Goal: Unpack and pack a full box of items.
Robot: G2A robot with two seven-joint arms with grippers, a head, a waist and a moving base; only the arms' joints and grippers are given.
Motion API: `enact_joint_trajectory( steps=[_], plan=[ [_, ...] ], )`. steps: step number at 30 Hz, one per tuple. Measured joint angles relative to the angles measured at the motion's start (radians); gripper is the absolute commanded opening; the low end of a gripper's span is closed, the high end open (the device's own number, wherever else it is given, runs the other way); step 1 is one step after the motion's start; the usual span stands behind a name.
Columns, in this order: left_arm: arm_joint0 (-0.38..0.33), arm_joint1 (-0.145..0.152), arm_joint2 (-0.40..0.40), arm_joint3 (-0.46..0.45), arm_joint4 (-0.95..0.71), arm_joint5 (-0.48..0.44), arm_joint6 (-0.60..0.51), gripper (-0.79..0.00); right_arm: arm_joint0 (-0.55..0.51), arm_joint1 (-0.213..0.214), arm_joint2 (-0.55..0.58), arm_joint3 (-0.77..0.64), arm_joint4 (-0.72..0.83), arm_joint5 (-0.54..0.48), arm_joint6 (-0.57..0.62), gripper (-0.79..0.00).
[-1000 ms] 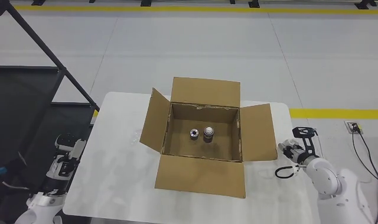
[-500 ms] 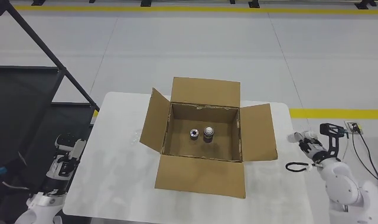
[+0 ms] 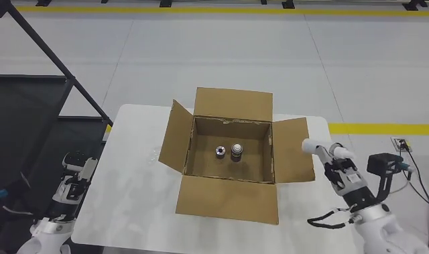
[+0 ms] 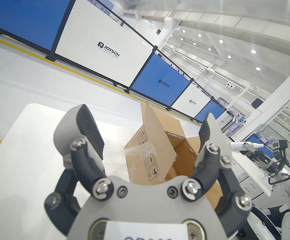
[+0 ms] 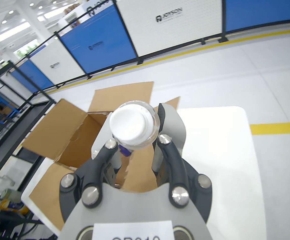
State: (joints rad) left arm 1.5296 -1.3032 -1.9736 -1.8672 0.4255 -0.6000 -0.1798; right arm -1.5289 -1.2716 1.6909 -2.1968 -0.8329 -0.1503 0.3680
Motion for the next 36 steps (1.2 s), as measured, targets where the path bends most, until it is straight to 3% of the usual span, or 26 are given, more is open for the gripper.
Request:
enact_joint_trajectory(
  steps=[6, 15, 24, 36],
  plan=[
    [0.000, 0.000, 0.000, 0.000, 0.000, 0.000, 0.000, 0.000, 0.142, -0.001, -0.250, 0.051, -0.194, 0.012, 0.183, -0.785],
    [0.000, 0.000, 0.000, 0.000, 0.000, 0.000, 0.000, 0.000, 0.474, -0.049, -0.618, 0.351, -0.471, 0.209, 0.383, -0.785],
    [0.000, 0.000, 0.000, 0.000, 0.000, 0.000, 0.000, 0.000, 0.631, -0.087, -0.723, 0.546, -0.518, 0.316, 0.530, -0.785],
    [0.000, 0.000, 0.000, 0.000, 0.000, 0.000, 0.000, 0.000, 0.679, -0.110, -0.721, 0.664, -0.523, 0.357, 0.589, -0.785]
  ],
)
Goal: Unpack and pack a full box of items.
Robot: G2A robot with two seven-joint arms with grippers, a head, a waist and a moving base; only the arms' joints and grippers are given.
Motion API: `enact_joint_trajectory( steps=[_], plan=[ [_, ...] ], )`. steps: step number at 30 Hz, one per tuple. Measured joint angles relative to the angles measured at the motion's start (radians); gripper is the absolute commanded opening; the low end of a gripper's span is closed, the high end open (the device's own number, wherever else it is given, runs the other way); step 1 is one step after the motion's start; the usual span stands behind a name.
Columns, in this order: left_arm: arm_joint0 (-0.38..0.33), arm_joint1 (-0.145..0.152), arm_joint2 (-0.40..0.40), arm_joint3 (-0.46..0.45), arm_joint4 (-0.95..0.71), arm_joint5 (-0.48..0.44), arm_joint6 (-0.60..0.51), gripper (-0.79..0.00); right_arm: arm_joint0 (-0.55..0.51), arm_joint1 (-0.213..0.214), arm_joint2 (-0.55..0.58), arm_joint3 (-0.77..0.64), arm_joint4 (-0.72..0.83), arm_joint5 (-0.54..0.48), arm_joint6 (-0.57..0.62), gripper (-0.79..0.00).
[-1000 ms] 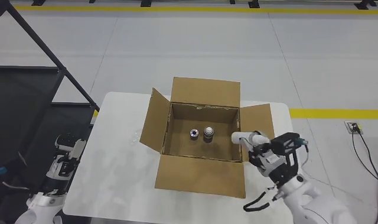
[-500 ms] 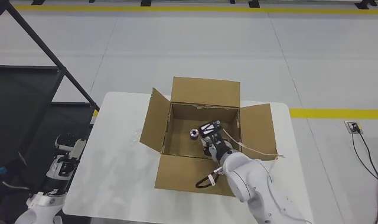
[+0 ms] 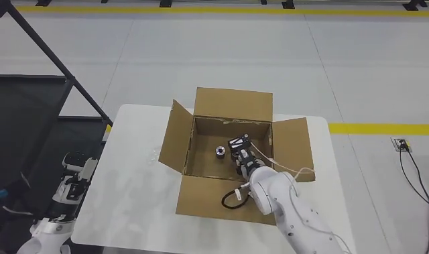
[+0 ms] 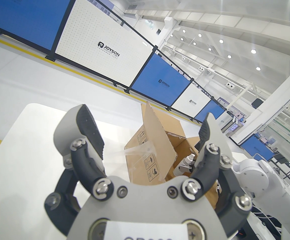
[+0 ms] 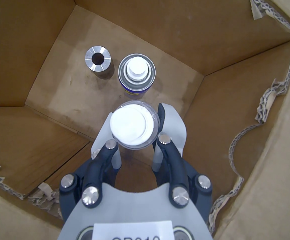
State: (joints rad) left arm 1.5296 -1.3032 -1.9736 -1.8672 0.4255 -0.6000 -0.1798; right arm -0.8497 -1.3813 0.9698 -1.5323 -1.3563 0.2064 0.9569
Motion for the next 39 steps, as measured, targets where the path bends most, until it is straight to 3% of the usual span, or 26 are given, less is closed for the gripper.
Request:
enact_joint_trajectory(
  steps=[14, 15, 16, 19, 32, 35, 38, 39],
  plan=[
    [0.000, 0.000, 0.000, 0.000, 0.000, 0.000, 0.000, 0.000, 0.077, -0.027, 0.013, 0.162, 0.072, -0.010, -0.004, -0.785],
    [0.000, 0.000, 0.000, 0.000, 0.000, 0.000, 0.000, 0.000, 0.080, -0.029, 0.013, 0.169, 0.073, -0.010, -0.006, -0.760],
    [0.000, 0.000, 0.000, 0.000, 0.000, 0.000, 0.000, 0.000, 0.082, -0.030, 0.013, 0.174, 0.073, -0.011, -0.008, -0.665],
    [0.000, 0.000, 0.000, 0.000, 0.000, 0.000, 0.000, 0.000, 0.084, -0.033, 0.015, 0.186, 0.072, -0.014, -0.011, -0.486],
    [0.000, 0.000, 0.000, 0.000, 0.000, 0.000, 0.000, 0.000, 0.019, -0.024, 0.073, 0.103, 0.051, -0.035, -0.018, -0.360],
    [0.000, 0.000, 0.000, 0.000, 0.000, 0.000, 0.000, 0.000, -0.005, -0.021, 0.090, 0.067, 0.041, -0.038, -0.020, -0.209],
    [0.000, 0.000, 0.000, 0.000, 0.000, 0.000, 0.000, 0.000, -0.033, -0.016, 0.117, 0.018, 0.046, -0.041, -0.034, -0.151],
    [0.000, 0.000, 0.000, 0.000, 0.000, 0.000, 0.000, 0.000, -0.048, -0.013, 0.133, -0.009, 0.051, -0.044, -0.042, -0.028]
  ],
)
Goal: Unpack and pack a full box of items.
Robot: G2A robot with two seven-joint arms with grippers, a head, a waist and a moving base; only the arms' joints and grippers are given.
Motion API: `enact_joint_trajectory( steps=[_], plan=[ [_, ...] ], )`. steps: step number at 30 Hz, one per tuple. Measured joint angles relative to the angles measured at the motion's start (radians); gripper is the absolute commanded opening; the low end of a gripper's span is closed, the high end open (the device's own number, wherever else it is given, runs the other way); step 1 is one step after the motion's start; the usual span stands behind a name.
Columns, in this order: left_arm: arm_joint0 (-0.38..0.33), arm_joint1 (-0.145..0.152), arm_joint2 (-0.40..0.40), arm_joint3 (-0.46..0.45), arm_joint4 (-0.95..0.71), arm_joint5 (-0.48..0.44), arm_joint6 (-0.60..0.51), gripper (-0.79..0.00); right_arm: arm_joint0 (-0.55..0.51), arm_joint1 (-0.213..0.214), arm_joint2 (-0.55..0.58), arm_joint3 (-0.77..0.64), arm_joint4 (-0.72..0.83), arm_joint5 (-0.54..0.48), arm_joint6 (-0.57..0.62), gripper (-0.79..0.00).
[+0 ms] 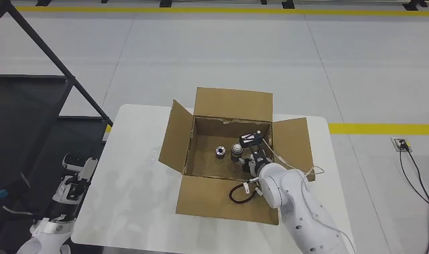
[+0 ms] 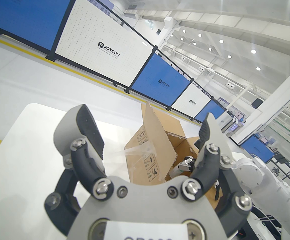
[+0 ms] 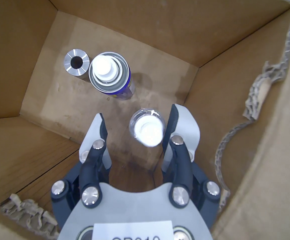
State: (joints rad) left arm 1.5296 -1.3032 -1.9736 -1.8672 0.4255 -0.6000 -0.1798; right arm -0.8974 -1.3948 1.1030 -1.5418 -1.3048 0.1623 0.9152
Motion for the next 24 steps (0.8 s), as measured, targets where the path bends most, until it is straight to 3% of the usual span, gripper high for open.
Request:
enact_joint_trajectory(
  steps=[6, 10, 20, 24],
  plan=[
    [0.000, 0.000, 0.000, 0.000, 0.000, 0.000, 0.000, 0.000, -0.121, 0.019, 0.115, -0.198, 0.081, -0.049, -0.046, 0.000],
    [0.000, 0.000, 0.000, 0.000, 0.000, 0.000, 0.000, 0.000, -0.199, 0.030, 0.172, -0.320, 0.143, -0.157, -0.065, 0.000],
    [0.000, 0.000, 0.001, 0.000, 0.000, 0.000, -0.001, 0.000, -0.194, 0.030, 0.170, -0.310, 0.140, -0.140, -0.065, 0.000],
    [-0.029, 0.006, 0.041, -0.007, -0.014, 0.029, -0.071, 0.000, -0.213, 0.030, 0.202, -0.325, 0.216, -0.139, -0.114, 0.000]
  ],
)
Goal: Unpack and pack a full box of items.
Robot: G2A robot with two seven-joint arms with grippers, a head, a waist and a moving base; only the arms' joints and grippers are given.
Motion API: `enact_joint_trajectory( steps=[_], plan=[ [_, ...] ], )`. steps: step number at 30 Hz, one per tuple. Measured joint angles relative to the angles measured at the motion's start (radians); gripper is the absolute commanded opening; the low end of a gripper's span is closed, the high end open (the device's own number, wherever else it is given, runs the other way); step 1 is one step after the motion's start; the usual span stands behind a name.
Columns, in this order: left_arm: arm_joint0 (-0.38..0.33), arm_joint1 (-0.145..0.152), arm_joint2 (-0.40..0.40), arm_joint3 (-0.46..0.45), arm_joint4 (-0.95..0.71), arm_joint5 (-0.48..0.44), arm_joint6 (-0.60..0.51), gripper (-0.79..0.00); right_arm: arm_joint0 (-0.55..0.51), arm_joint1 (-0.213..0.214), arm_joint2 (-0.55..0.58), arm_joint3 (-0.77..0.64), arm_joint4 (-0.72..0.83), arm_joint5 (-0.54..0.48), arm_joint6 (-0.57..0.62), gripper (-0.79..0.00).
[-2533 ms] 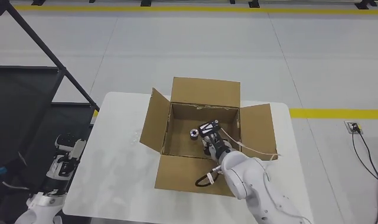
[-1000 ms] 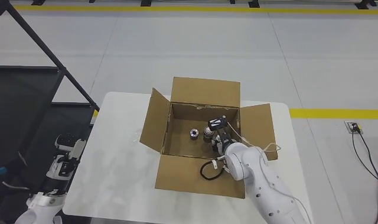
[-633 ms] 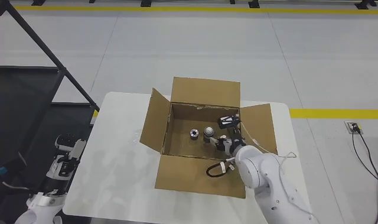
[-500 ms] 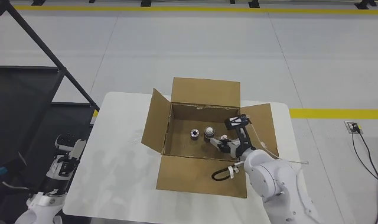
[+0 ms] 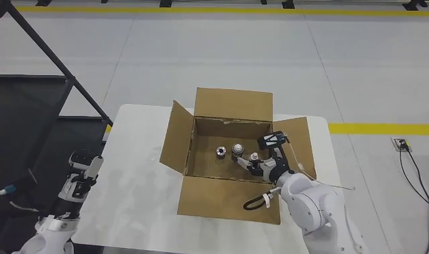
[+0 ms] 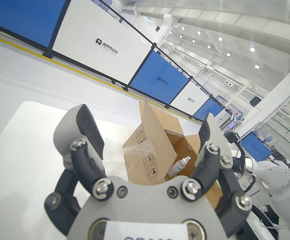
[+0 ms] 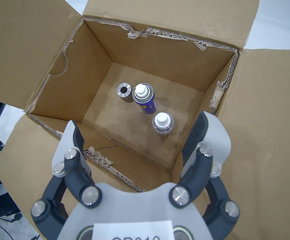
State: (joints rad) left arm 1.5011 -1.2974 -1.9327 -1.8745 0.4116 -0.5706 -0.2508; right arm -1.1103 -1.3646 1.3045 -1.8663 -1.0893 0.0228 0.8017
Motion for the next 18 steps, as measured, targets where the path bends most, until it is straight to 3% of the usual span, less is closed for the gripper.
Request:
enact_joint_trajectory(
  steps=[7, 15, 18],
  plan=[
    [-0.075, 0.014, 0.100, -0.003, 0.021, 0.028, -0.163, 0.000, -0.037, 0.016, 0.187, -0.029, 0.293, -0.077, 0.032, 0.000],
    [-0.165, 0.025, 0.231, 0.040, -0.003, 0.054, -0.317, 0.000, -0.047, 0.060, 0.460, 0.085, 0.755, -0.378, 0.258, 0.000],
    [-0.196, 0.026, 0.272, 0.049, 0.010, 0.067, -0.323, 0.000, -0.013, 0.079, 0.539, 0.175, 0.890, -0.432, 0.338, 0.000]
  ],
)
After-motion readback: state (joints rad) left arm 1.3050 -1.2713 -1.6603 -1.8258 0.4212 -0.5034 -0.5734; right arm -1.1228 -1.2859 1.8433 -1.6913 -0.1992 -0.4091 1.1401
